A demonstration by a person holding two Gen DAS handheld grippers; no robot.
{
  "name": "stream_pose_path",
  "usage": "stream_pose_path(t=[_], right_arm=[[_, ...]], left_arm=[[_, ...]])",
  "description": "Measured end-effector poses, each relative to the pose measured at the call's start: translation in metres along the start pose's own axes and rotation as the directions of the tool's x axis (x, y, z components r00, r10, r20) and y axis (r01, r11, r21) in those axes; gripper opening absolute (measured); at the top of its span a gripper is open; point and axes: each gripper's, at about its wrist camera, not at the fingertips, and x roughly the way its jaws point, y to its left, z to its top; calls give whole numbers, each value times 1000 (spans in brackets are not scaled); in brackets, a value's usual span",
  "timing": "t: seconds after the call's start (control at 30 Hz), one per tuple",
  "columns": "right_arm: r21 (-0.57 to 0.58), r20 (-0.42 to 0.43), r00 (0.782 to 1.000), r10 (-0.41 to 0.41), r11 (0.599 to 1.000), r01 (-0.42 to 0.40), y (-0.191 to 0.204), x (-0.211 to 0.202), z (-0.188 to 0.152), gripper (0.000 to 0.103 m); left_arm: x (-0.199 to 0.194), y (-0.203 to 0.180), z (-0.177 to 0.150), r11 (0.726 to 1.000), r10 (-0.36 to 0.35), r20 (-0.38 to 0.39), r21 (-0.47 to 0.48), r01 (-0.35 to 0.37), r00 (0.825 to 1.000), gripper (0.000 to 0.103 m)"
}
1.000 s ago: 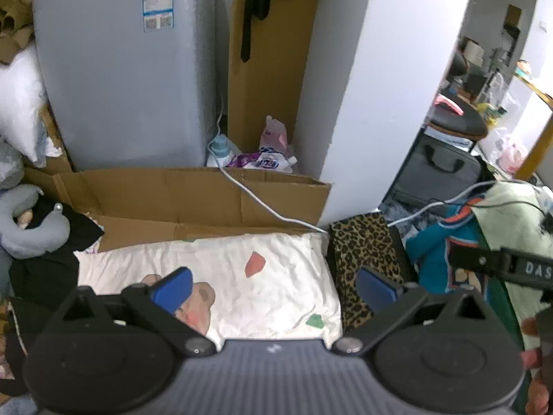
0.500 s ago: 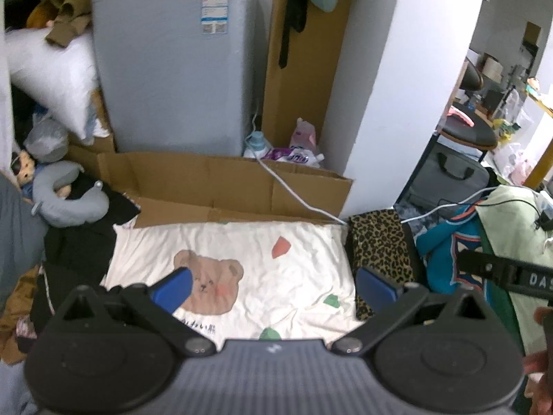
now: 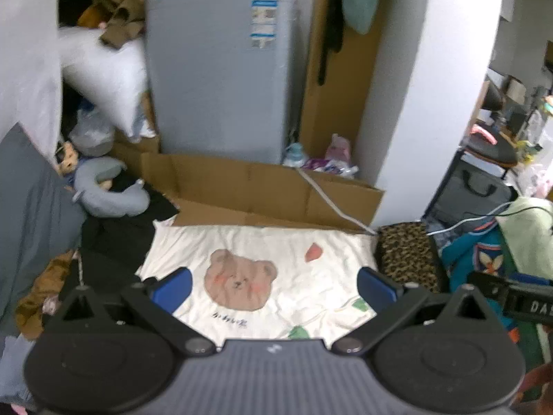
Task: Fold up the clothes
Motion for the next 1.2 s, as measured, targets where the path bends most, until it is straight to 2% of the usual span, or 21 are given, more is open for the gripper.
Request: stream_pose_path(t=[0.2,0.37,0.63,0.73,0.8,0.87,0.97,1.1,1.2], right_arm=[[-3,17,1000,-11,1000,11,-11,26,-11,102],[-8,15,1000,-22,1000,22,-20,53,-14,102],[-89,-64,997,32,995,-38,-8,81,-25,102],[-106,-104,994,17,994,-28,-4,93,-33,102],[-123,-120,993,4,992,-19,-1,101,-37,102],[-149,-119,993,-2,989,-16,6,107,-41,102],[-136,-143,989,28,990,-47,10,112,-49,102],[-112,-183,982,47,991,-69,14,115,-67,102],[-116,-204,978,36,991,-61,18,117,-80,102]], left_arm=[[29,33,-21,995,59,-25,-84,-61,998,102],[61,50,-32,989,91,-31,-113,-94,995,102],[92,57,-53,984,115,-93,-124,-127,989,102],[104,60,-60,982,124,-117,-127,-138,985,102],[107,61,-67,975,134,-99,-166,-149,986,102],[116,56,-71,978,156,-146,-119,-174,977,102],[116,48,-78,987,114,-187,-92,-133,976,102],[107,34,-86,990,117,-194,-55,-130,974,102],[103,32,-92,985,137,-222,-76,-157,965,102]])
